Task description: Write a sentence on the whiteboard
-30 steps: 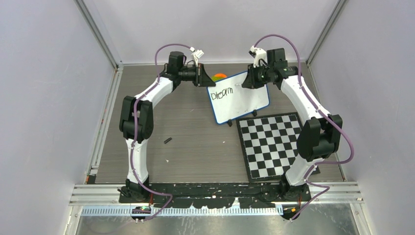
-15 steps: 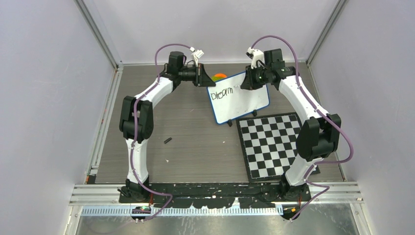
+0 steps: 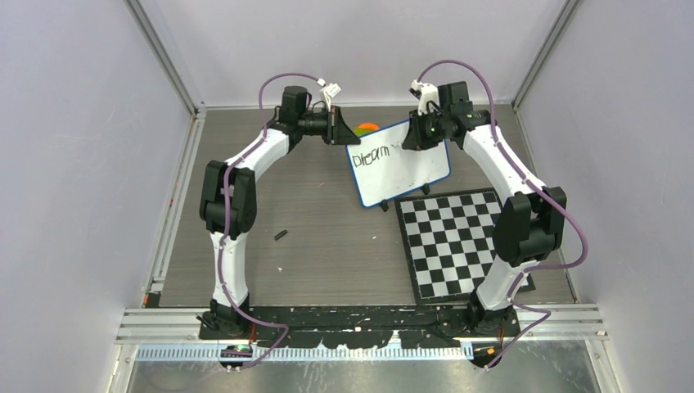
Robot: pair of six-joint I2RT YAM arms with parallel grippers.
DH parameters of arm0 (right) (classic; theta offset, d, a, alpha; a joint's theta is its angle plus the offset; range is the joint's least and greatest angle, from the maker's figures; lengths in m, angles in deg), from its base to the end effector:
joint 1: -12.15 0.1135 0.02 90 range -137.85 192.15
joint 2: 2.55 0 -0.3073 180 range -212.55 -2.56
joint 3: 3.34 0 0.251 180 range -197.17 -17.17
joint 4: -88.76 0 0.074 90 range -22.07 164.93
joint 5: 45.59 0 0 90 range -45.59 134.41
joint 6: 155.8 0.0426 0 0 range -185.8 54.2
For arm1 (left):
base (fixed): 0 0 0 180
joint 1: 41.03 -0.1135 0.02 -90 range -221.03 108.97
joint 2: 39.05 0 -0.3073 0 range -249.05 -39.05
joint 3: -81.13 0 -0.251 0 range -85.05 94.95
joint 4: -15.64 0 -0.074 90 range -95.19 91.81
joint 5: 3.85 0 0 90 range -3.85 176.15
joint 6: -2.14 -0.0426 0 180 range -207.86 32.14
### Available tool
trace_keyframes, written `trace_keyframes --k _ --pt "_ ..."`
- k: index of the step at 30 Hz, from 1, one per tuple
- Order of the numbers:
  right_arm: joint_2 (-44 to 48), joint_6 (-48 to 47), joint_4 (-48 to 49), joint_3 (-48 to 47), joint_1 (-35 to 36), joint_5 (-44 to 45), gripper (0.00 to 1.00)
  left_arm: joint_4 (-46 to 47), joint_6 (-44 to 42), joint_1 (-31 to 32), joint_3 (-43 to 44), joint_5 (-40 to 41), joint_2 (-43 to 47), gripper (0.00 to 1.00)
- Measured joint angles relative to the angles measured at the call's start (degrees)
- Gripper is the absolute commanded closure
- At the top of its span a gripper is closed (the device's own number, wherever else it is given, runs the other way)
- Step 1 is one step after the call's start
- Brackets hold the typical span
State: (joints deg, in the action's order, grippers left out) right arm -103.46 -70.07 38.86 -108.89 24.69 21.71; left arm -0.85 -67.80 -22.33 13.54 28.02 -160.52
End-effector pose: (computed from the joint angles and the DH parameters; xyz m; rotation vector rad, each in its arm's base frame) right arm 0.3948 0.1047 0.3551 -0.5329 2.2850 0.5375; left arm 0.4765 -0.1995 0.2945 0.6632 1.9676 -1.4373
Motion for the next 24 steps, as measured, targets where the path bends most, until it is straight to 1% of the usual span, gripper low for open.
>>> trace_keyframes --k 24 --pt "-0.02 -2.01 -1.01 0.04 1.11 1.95 1.00 -0.09 -0.59 0.00 0.04 0.11 0.00 1.00"
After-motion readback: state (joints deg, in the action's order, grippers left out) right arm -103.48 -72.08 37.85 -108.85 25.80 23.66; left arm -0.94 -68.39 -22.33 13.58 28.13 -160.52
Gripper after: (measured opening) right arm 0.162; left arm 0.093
